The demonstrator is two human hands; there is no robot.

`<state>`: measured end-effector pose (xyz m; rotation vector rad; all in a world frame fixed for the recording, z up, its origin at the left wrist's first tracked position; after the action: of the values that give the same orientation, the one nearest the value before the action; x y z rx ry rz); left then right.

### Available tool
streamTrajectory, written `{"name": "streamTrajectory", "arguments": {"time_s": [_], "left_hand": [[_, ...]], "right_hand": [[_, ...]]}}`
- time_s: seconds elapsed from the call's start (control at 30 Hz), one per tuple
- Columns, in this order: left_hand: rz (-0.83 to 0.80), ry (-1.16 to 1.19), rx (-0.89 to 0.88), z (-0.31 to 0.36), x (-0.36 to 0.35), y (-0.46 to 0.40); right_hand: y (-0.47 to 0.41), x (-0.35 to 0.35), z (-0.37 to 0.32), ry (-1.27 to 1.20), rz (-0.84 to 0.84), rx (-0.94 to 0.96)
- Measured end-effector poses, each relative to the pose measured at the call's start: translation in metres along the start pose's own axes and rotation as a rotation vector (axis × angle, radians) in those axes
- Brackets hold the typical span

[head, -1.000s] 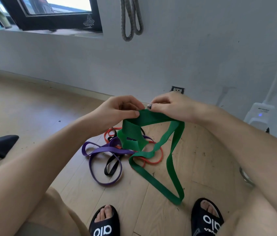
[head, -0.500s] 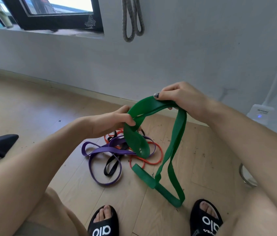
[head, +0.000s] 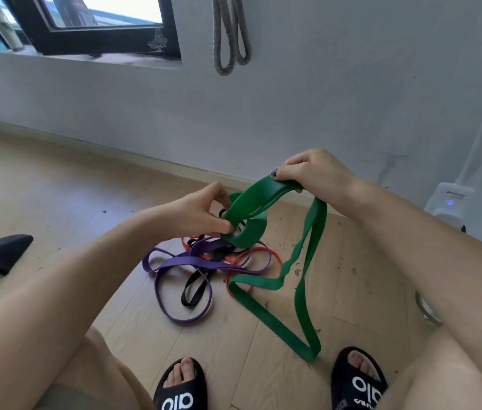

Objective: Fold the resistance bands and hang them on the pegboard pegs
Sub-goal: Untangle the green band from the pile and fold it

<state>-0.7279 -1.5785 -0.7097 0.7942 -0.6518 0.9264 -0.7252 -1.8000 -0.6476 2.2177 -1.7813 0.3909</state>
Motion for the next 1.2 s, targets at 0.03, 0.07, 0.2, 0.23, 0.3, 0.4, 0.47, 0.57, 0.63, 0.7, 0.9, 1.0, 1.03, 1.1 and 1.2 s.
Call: {"name": "streamTrajectory", "arguments": {"time_s": [0.03,0.07,0.2,0.23,0.3,0.4,0.47,0.57,0.63,0.7,0.9,1.0,1.03,1.1,1.2], "left_hand": [[0.047,-0.062,-0.01,0.002,0.002,0.0],[0.103,-0.137,-0.024,0.004,0.005,0.0],[0.196,-0.328,-0.023,0.012,0.004,0.0],[0.156,-0.286,0.03,0.01,0.001,-0.001],[-0.007,-0.088,0.152,0.005,-0.01,-0.002],[-0.096,-0.016,0.196,0.002,-0.016,-0.001],[-0.033,-0.079,0.193,0.001,-0.013,-0.003],[0.066,-0.103,0.214,0.001,-0.008,-0.007],[0.137,-0.135,0.238,0.0,-0.001,-0.006],[0.146,-0.141,0.249,-0.001,0.002,-0.005],[0.146,0.362,0.224,0.002,0.004,0.001],[0.135,0.706,0.17,0.005,0.008,0.001],[0.107,0.767,0.154,0.005,0.008,0.001],[0.023,0.82,0.136,0.005,0.007,0.002],[-0.039,0.664,0.147,-0.002,0.004,0.001]], "right_hand": [[-0.001,-0.001,0.001,0.003,0.005,0.001],[-0.001,-0.002,0.002,0.004,0.008,0.001],[-0.005,-0.004,0.003,-0.004,0.047,0.006],[-0.005,-0.003,0.002,-0.011,0.078,0.016],[-0.006,-0.002,0.003,-0.014,0.124,0.035],[-0.005,-0.007,0.006,0.035,0.103,0.042],[-0.005,-0.012,0.005,0.063,0.089,0.046],[-0.005,-0.01,0.003,0.046,0.107,0.05],[-0.005,-0.007,0.004,0.03,0.119,0.041],[-0.006,-0.005,0.005,0.018,0.136,0.039],[-0.008,0.001,0.008,0.003,0.176,-0.001],[-0.008,0.003,0.01,-0.005,0.201,-0.028],[-0.008,0.003,0.01,-0.008,0.208,-0.031],[-0.008,0.005,0.009,-0.014,0.229,-0.028],[-0.007,0.01,0.01,-0.011,0.279,-0.028]]}}
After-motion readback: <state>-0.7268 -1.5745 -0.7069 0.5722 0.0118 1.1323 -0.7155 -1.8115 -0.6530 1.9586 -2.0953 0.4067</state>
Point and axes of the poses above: each hand's wrist, its own y-axis away from the middle knuckle, its own x-axis out of the back of the hand, z = x × y, the point moved 4 cm from there along -y, towards the middle knuckle, and after that the axes turned 15 degrees about -y, right-handed, at the moved point
